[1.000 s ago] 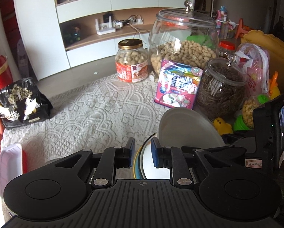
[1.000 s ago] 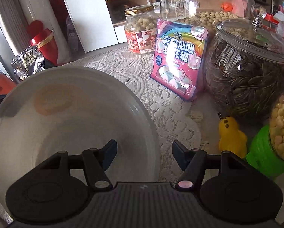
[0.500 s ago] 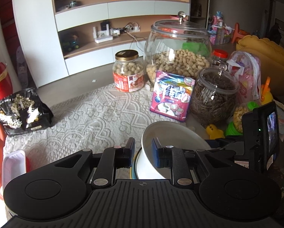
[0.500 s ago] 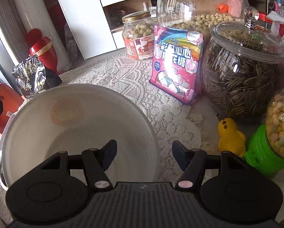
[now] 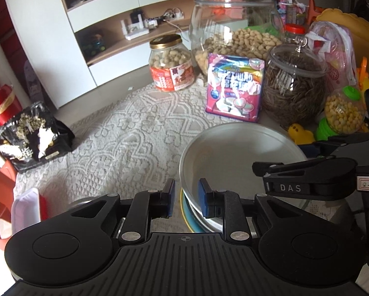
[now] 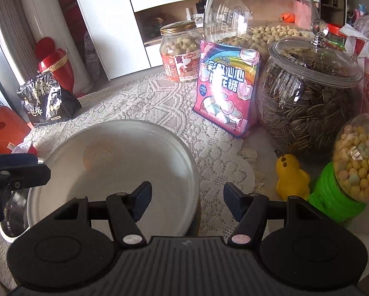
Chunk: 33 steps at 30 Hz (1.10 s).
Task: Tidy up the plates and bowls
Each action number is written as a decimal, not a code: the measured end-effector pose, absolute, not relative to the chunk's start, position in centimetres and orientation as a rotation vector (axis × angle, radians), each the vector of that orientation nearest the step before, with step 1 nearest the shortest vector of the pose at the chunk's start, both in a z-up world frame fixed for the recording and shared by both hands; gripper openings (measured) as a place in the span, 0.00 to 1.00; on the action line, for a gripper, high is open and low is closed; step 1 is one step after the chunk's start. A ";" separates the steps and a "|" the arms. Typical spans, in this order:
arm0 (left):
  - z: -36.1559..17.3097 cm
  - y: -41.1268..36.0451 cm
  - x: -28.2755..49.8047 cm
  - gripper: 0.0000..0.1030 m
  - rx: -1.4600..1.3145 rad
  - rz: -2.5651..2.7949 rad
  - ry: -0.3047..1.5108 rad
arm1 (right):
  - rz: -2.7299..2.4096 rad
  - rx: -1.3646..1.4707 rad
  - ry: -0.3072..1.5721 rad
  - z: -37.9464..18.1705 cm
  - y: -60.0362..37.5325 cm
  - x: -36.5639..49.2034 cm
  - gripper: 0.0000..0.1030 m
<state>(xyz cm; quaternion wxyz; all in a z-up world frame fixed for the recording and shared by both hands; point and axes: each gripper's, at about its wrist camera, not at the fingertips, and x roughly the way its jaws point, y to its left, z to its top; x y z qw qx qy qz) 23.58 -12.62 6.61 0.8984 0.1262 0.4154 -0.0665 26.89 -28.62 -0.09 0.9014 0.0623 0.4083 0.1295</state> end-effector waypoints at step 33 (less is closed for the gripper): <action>0.8 -7.8 29.6 0.43 -0.106 -0.206 1.217 | 0.437 0.428 1.161 -4.7 -30.6 31.5 0.59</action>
